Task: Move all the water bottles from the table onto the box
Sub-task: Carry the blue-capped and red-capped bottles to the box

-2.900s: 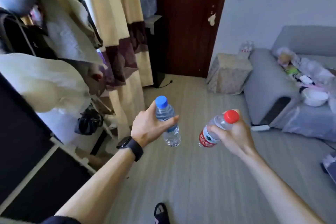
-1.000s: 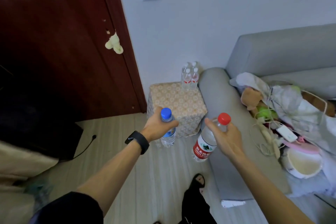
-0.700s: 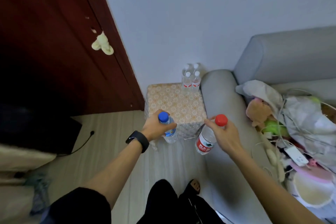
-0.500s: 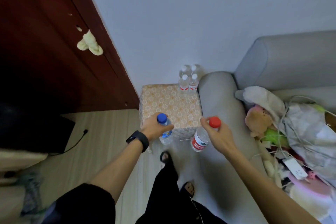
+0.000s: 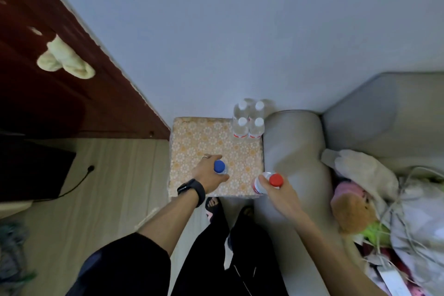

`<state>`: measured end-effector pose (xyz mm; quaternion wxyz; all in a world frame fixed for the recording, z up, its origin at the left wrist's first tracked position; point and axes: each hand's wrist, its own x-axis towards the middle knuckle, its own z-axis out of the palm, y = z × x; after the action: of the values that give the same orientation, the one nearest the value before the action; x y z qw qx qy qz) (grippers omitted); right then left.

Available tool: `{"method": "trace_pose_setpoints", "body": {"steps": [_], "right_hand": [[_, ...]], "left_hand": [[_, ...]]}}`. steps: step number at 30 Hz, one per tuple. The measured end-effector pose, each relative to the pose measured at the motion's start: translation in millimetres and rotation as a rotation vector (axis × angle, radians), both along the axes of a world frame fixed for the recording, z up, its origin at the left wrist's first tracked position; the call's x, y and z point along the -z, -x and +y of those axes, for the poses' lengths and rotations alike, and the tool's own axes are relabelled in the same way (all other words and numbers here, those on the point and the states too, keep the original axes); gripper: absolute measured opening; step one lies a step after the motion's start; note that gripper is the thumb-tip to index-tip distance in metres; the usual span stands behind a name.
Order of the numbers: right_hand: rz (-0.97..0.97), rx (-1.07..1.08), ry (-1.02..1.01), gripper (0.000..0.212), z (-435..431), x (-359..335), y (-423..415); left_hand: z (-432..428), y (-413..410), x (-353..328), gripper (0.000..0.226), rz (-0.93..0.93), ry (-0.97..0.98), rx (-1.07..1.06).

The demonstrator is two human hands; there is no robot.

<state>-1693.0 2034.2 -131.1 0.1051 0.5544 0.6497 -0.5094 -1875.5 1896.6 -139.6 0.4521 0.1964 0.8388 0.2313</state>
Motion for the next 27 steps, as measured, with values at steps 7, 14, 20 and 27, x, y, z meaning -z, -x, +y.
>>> {"method": "trace_pose_setpoints", "body": {"steps": [7,14,20,27], "right_hand": [[-0.041,-0.005,0.059,0.057,59.3,65.3,39.3],[-0.009,-0.013,0.104,0.051,89.9,95.8,71.1],[0.034,-0.041,0.09,0.074,100.2,117.3,91.5],[0.036,-0.073,0.138,0.065,111.7,141.0,102.6]], "left_hand": [[57.4,5.5,51.8,0.066,0.002,-0.011,-0.103],[100.0,7.7,88.7,0.063,0.065,-0.037,-0.195],[125.8,6.9,112.1,0.061,0.103,-0.047,-0.33],[133.1,5.4,129.2,0.069,0.148,-0.079,-0.345]]}}
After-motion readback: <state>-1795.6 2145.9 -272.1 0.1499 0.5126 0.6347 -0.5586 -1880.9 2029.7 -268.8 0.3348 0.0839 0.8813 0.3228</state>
